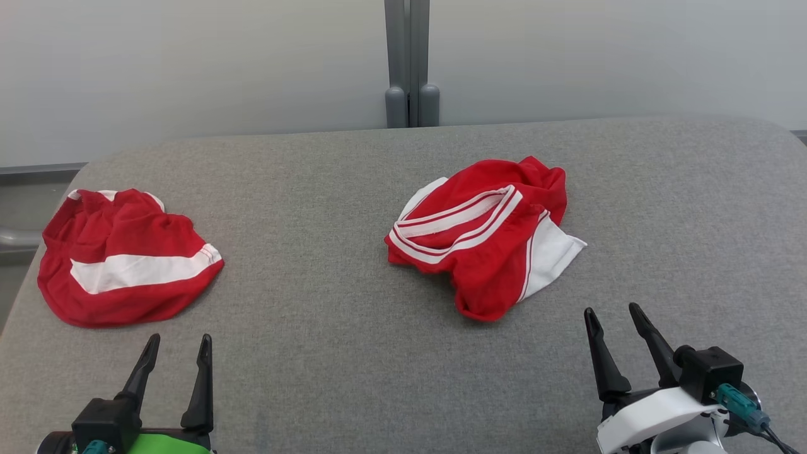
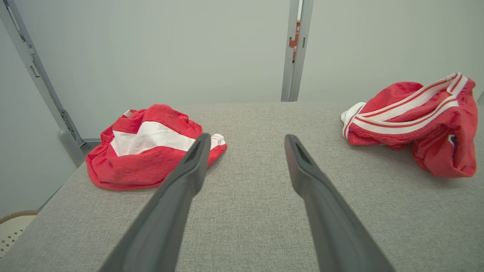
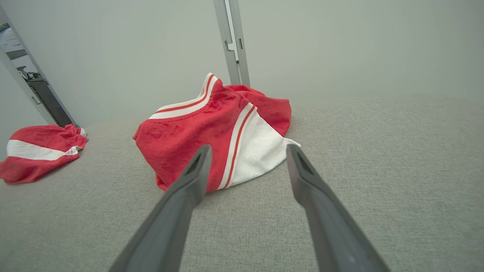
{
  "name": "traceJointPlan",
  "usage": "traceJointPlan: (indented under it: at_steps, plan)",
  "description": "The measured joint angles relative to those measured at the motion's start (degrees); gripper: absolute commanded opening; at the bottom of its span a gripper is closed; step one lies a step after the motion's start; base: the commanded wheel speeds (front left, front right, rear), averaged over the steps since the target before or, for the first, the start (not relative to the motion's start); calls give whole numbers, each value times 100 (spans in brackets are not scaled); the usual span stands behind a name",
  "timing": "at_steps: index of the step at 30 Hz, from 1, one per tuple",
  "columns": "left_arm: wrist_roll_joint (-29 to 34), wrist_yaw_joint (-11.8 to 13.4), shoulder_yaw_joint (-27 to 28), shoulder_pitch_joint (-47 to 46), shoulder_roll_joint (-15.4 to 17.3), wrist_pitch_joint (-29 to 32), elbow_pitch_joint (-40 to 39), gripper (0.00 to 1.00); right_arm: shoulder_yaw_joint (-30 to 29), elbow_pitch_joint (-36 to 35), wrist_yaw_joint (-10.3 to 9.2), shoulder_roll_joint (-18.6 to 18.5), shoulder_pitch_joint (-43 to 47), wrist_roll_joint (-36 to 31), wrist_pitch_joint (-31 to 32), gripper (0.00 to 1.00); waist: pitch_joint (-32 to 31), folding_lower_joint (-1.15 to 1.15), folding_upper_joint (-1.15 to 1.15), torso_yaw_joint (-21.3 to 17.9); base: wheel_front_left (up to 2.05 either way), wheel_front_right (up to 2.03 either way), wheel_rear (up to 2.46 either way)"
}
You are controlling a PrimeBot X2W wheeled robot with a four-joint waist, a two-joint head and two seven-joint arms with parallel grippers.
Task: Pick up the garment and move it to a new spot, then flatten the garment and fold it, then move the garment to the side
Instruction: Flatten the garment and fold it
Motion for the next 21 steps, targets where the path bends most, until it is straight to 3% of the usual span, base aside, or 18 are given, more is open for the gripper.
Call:
traceJointPlan:
  at_steps: [21]
  plan:
    - [91, -23, 109, -35, -65, 0, 67, 100, -1, 47, -1, -9, 12, -8, 0, 100, -67, 0, 0, -27, 0, 0, 0]
